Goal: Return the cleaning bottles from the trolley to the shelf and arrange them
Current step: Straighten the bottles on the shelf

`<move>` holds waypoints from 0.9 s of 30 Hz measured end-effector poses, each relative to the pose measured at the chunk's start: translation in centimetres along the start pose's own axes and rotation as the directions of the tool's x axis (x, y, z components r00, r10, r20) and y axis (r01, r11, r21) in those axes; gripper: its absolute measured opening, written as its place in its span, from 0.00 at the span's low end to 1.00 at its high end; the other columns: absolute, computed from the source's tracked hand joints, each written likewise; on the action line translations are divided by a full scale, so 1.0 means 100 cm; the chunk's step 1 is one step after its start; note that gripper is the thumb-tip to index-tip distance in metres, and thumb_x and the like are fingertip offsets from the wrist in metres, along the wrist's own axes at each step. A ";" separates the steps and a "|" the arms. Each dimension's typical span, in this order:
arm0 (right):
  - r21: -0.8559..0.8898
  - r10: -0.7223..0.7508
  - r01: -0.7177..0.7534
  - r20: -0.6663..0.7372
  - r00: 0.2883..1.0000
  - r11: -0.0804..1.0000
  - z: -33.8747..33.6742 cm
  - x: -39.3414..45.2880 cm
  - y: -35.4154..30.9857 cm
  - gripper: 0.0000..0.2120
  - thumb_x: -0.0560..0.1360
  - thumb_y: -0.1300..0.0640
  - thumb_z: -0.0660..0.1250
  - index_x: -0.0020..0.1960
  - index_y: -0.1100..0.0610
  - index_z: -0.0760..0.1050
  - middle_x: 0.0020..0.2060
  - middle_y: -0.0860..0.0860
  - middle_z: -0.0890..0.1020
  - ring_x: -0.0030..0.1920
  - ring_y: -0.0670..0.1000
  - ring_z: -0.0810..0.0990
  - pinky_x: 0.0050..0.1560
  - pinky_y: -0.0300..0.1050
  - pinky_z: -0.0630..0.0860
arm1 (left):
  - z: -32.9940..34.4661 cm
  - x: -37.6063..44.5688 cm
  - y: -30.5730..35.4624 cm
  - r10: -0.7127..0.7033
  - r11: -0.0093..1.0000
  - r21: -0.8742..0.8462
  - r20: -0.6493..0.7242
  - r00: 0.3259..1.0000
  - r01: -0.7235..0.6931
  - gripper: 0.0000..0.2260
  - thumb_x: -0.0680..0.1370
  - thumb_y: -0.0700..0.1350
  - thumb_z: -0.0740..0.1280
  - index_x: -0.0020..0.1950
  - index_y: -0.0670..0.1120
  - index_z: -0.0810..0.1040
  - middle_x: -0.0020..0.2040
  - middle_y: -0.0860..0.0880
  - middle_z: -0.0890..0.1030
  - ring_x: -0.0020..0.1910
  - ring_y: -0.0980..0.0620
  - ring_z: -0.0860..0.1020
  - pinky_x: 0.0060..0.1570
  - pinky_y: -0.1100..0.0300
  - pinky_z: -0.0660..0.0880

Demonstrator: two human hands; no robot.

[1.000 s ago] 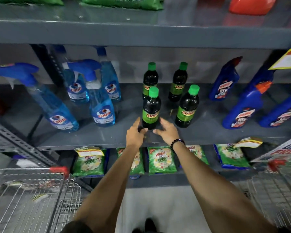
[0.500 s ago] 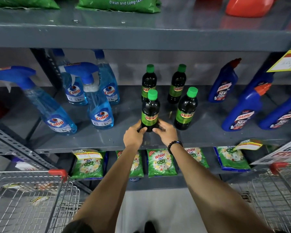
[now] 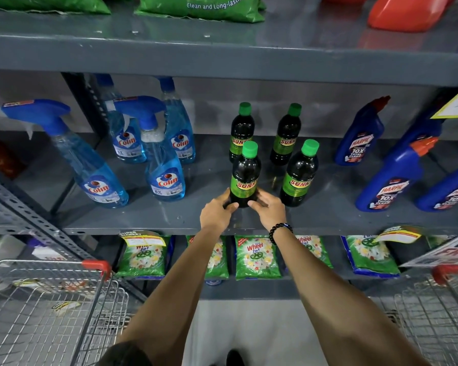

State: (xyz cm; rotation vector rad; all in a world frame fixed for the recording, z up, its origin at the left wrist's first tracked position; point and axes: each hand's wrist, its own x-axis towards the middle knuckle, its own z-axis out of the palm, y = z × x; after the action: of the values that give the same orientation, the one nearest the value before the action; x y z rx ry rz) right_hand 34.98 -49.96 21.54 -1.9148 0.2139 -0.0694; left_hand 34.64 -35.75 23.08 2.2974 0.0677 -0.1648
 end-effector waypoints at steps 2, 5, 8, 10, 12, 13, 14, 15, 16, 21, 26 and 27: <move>0.015 0.054 -0.054 -0.028 0.998 0.998 0.001 -0.002 0.001 0.26 0.69 0.63 0.70 0.65 0.60 0.69 0.61 0.58 0.77 0.61 0.54 0.76 0.63 0.46 0.71 | -0.002 -0.004 -0.004 0.001 0.996 -0.089 0.007 1.000 0.000 0.24 0.77 0.47 0.64 0.72 0.50 0.65 0.67 0.46 0.76 0.66 0.45 0.73 0.65 0.53 0.69; 0.006 0.109 -0.109 -0.125 0.986 0.994 0.006 -0.009 0.002 0.25 0.68 0.60 0.71 0.64 0.61 0.71 0.60 0.58 0.78 0.60 0.55 0.77 0.64 0.52 0.72 | -0.009 -0.015 -0.017 -0.046 0.978 -0.208 -0.062 0.997 0.032 0.23 0.76 0.45 0.66 0.70 0.44 0.68 0.66 0.44 0.76 0.65 0.46 0.74 0.65 0.55 0.69; -0.075 0.104 -0.127 -0.256 0.961 0.989 0.016 -0.025 -0.004 0.21 0.69 0.57 0.71 0.61 0.60 0.74 0.57 0.59 0.81 0.57 0.57 0.79 0.61 0.55 0.74 | -0.025 -0.029 -0.038 -0.095 0.959 -0.280 -0.152 0.984 0.049 0.18 0.75 0.47 0.67 0.64 0.42 0.75 0.61 0.43 0.80 0.60 0.46 0.77 0.60 0.58 0.71; -0.099 0.099 -0.138 -0.327 0.940 0.985 0.028 -0.039 -0.010 0.19 0.70 0.56 0.70 0.59 0.60 0.75 0.55 0.59 0.81 0.55 0.58 0.79 0.58 0.52 0.75 | -0.041 -0.035 -0.055 -0.145 0.940 -0.334 -0.213 0.966 0.068 0.17 0.75 0.47 0.68 0.60 0.41 0.77 0.57 0.42 0.82 0.56 0.46 0.79 0.55 0.59 0.72; -0.108 0.095 -0.143 -0.360 0.928 0.984 0.043 -0.053 -0.017 0.18 0.70 0.55 0.69 0.58 0.60 0.76 0.53 0.60 0.82 0.54 0.58 0.79 0.55 0.51 0.75 | -0.059 -0.038 -0.071 -0.200 0.929 -0.358 -0.263 0.944 0.097 0.15 0.74 0.48 0.68 0.57 0.41 0.78 0.54 0.42 0.83 0.54 0.45 0.80 0.51 0.59 0.72; -0.114 0.094 -0.144 -0.365 0.926 0.983 0.052 -0.059 -0.020 0.17 0.71 0.55 0.69 0.57 0.61 0.76 0.53 0.60 0.82 0.53 0.58 0.79 0.55 0.50 0.75 | -0.068 -0.038 -0.079 -0.223 0.921 -0.374 -0.272 0.936 0.111 0.14 0.74 0.48 0.68 0.56 0.40 0.78 0.53 0.42 0.83 0.53 0.44 0.80 0.49 0.59 0.72; -0.121 0.090 -0.142 -0.358 0.930 0.982 0.061 -0.064 -0.023 0.17 0.71 0.55 0.69 0.57 0.61 0.76 0.53 0.60 0.82 0.53 0.58 0.79 0.55 0.49 0.74 | -0.076 -0.038 -0.086 -0.236 0.914 -0.388 -0.273 0.933 0.118 0.14 0.74 0.47 0.68 0.55 0.40 0.78 0.53 0.41 0.83 0.52 0.45 0.80 0.47 0.60 0.71; -0.124 0.084 -0.132 -0.335 0.939 0.983 0.072 -0.069 -0.025 0.17 0.71 0.55 0.69 0.58 0.61 0.76 0.54 0.60 0.82 0.54 0.58 0.79 0.55 0.48 0.74 | -0.084 -0.038 -0.092 -0.236 0.911 -0.396 -0.273 0.933 0.115 0.14 0.74 0.47 0.68 0.54 0.39 0.77 0.52 0.41 0.83 0.51 0.45 0.80 0.46 0.60 0.70; -0.122 0.077 -0.117 -0.296 0.952 0.986 0.083 -0.073 -0.028 0.18 0.71 0.55 0.69 0.59 0.60 0.76 0.55 0.60 0.82 0.55 0.57 0.79 0.56 0.48 0.74 | -0.091 -0.037 -0.098 -0.228 0.911 -0.398 -0.270 0.935 0.108 0.14 0.74 0.46 0.68 0.55 0.38 0.77 0.52 0.41 0.83 0.51 0.45 0.79 0.47 0.60 0.70; -0.134 0.064 -0.070 -0.046 0.997 0.989 0.131 -0.067 -0.049 0.24 0.72 0.57 0.68 0.65 0.60 0.69 0.63 0.59 0.76 0.62 0.56 0.75 0.65 0.52 0.71 | -0.115 -0.027 -0.113 -0.182 0.912 -0.402 -0.233 0.955 0.075 0.14 0.75 0.43 0.67 0.57 0.38 0.75 0.50 0.43 0.80 0.51 0.46 0.77 0.48 0.59 0.69; -0.043 0.079 -0.078 0.043 0.996 0.996 0.151 -0.035 -0.065 0.28 0.71 0.59 0.69 0.68 0.59 0.65 0.67 0.58 0.72 0.66 0.54 0.72 0.63 0.44 0.68 | -0.127 -0.012 -0.115 -0.104 0.929 -0.369 -0.214 0.971 0.019 0.19 0.75 0.42 0.67 0.64 0.38 0.71 0.60 0.40 0.79 0.59 0.44 0.77 0.58 0.59 0.72; -0.029 0.072 -0.071 0.073 0.995 0.997 0.153 -0.028 -0.066 0.29 0.70 0.61 0.70 0.69 0.60 0.65 0.67 0.59 0.71 0.66 0.54 0.71 0.64 0.44 0.67 | -0.129 -0.009 -0.115 -0.091 0.924 -0.382 -0.206 0.974 0.006 0.21 0.75 0.41 0.67 0.66 0.38 0.70 0.63 0.40 0.78 0.62 0.44 0.76 0.63 0.53 0.71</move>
State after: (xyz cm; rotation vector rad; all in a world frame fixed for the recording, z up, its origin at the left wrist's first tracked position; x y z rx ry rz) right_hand 35.34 -33.07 22.53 -1.9299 0.2340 0.0526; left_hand 33.87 -18.46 23.25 1.9164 0.2502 0.0756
